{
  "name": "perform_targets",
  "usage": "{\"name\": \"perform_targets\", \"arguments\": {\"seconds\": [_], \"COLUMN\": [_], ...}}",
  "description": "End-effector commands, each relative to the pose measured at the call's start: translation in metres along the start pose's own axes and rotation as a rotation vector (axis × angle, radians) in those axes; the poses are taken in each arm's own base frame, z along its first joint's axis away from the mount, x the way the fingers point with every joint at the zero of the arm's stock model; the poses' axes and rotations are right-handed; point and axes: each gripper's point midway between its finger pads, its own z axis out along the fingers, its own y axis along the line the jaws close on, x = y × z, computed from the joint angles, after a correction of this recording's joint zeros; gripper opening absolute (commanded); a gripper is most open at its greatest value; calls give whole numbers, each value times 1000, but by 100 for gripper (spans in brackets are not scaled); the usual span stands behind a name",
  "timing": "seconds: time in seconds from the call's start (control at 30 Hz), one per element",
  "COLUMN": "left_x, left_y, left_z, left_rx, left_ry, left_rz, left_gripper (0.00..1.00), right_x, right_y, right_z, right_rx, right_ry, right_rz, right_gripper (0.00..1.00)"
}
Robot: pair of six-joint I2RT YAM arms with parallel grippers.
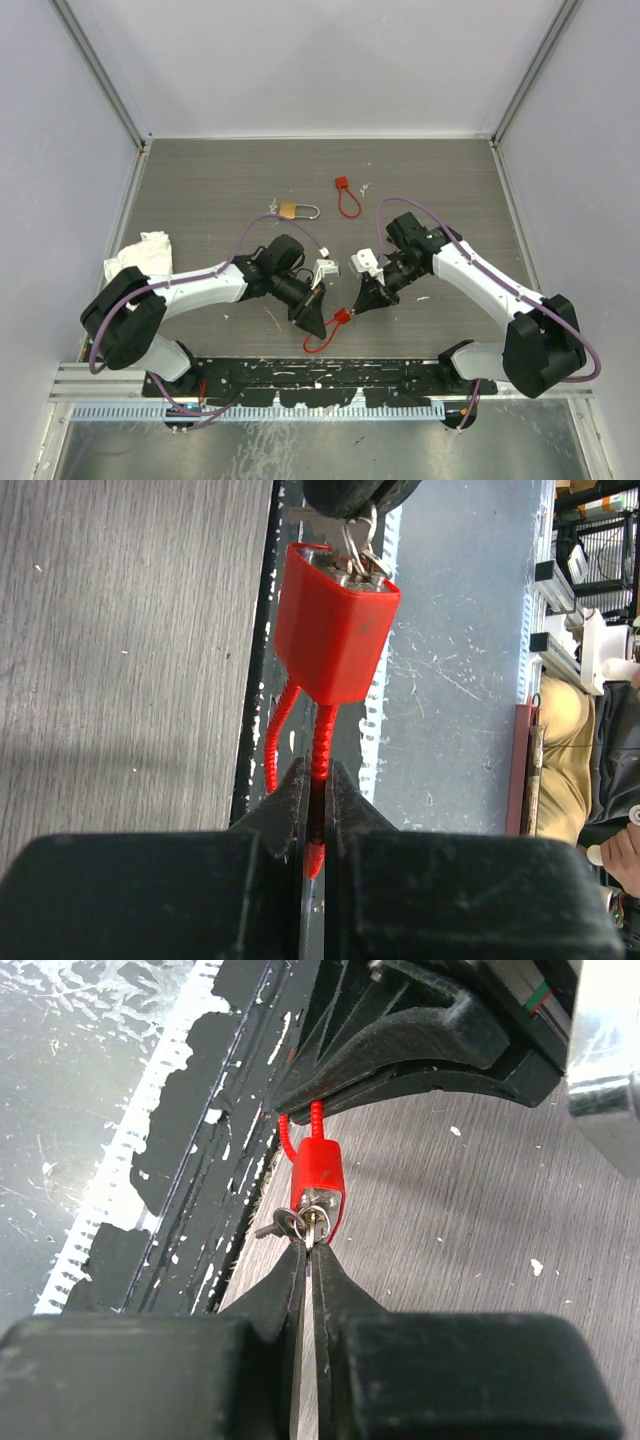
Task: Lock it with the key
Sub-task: Lock the lock.
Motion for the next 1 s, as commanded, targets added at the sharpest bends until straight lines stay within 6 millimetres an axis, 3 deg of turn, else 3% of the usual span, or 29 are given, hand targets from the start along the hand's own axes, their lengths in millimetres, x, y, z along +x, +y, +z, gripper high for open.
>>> {"name": "perform_targets", "arguments": {"seconds": [0.0,0.37,0.5,0.57,0.63,0.7,0.77,0.87,0.97], "left_x": [-24,-24,-20,-16,-14,-12,-11,-9,-7], "left_y": [-15,-21,-21,-17,-8,1,10,11,3], "left_z": [-6,-5,-3,-1,-1,-2,-5,-7,-2], "left_rx": [24,66,96,90,42,-31,-113,-124,-54], "left_ry": [-46,-20,11,27,34,39,46,58,58], "left_rz": [93,78,53,37,30,43,68,64,40], "left_gripper": [0,0,0,0,0,0,0,0,0], "right_x": [-15,-20,-22,-30,-39,-41,-39,-30,-18], "right_y": [2,22,17,10,3,6,22,31,19], "right_z": [-3,-7,-4,-6,-5,-3,-1,-3,-10], "right_rx": [-18,-85,-35,9,35,-11,-101,-122,17], "right_ry": [-22,87,141,128,92,61,27,23,90], "right_rz": [-55,-354,-468,-423,-231,-35,93,70,-79], "right_gripper": [4,1,1,1,1,1,1,1,1]}}
